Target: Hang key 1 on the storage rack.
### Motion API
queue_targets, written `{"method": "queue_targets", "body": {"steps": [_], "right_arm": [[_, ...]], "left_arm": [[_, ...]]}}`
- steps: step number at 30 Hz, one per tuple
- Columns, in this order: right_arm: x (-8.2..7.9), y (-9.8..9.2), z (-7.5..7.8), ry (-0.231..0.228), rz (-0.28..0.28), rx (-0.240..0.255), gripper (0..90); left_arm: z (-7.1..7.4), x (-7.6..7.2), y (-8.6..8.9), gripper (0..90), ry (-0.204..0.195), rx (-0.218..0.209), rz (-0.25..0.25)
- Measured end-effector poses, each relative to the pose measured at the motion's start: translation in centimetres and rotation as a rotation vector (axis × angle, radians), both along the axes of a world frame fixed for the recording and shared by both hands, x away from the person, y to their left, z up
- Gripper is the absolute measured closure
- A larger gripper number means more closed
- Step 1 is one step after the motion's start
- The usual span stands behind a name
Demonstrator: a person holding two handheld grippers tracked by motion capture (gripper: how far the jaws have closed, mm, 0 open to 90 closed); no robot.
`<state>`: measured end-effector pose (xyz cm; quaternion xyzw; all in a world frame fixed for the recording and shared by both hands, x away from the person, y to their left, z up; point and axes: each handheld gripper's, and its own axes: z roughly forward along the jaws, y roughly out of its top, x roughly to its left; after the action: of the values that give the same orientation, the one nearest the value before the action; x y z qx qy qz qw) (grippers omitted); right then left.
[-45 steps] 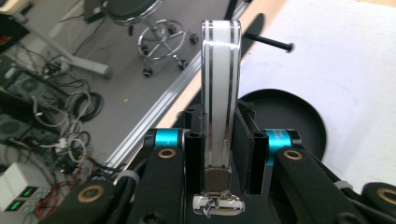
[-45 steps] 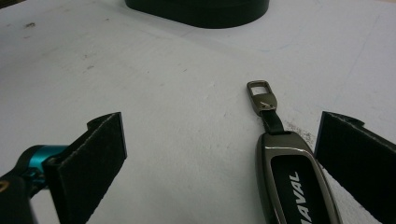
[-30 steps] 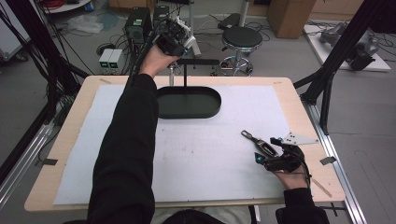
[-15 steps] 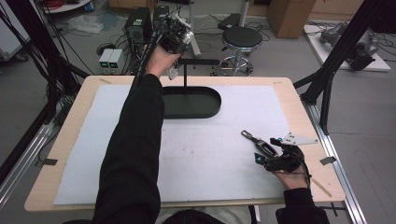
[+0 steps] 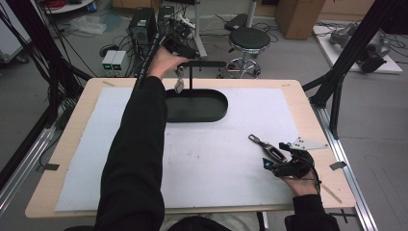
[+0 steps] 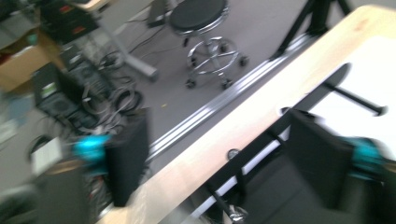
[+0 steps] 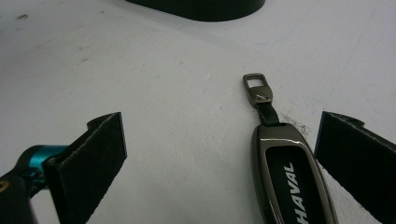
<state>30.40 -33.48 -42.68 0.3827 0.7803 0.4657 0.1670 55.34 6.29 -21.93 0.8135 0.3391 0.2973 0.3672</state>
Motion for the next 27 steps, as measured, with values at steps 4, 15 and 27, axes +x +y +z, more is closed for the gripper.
{"method": "queue_targets", "body": {"steps": [4, 15, 27], "right_arm": [[0.0, 0.0, 0.0, -0.001, -0.001, 0.002, 1.5], [0.1, 0.1, 0.0, 0.001, -0.006, -0.005, 1.5], [0.1, 0.1, 0.0, 0.004, -0.011, -0.005, 1.5]], "left_arm": [[0.2, -0.4, 0.8, 1.7, 0.047, -0.041, -0.087], [-2.2, -2.5, 5.0, 1.7, 0.064, -0.148, -0.102], [-2.9, -4.9, 6.9, 1.7, 0.091, -0.169, -0.158]]}}
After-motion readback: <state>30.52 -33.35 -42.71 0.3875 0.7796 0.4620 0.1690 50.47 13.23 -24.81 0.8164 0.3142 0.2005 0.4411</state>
